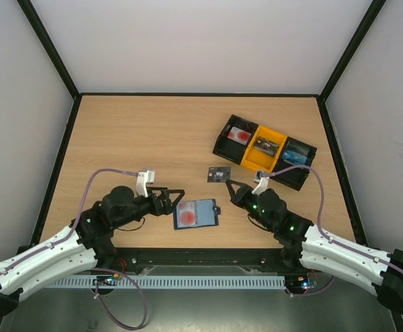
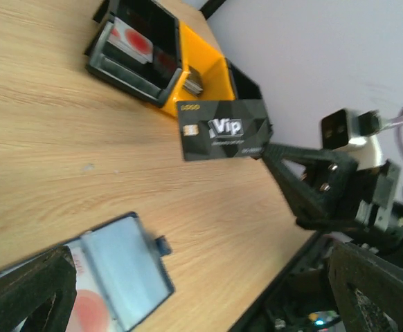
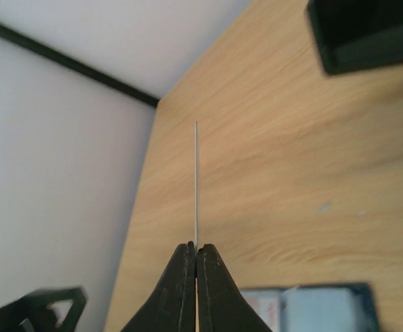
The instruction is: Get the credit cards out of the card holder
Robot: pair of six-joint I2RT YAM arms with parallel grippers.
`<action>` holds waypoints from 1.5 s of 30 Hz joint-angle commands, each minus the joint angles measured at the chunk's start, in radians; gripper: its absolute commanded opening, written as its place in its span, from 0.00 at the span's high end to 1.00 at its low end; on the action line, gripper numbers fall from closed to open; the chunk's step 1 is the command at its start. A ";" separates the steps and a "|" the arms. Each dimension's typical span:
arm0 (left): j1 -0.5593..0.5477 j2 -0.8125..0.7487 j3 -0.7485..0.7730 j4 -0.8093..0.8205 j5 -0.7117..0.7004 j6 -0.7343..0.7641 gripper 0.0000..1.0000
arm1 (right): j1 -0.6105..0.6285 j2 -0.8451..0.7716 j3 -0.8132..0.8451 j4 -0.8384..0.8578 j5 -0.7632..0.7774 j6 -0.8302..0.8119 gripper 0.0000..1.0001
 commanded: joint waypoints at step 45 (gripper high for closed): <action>0.005 -0.049 0.095 -0.181 -0.089 0.366 0.00 | -0.793 0.733 0.368 0.168 -0.063 -0.314 0.98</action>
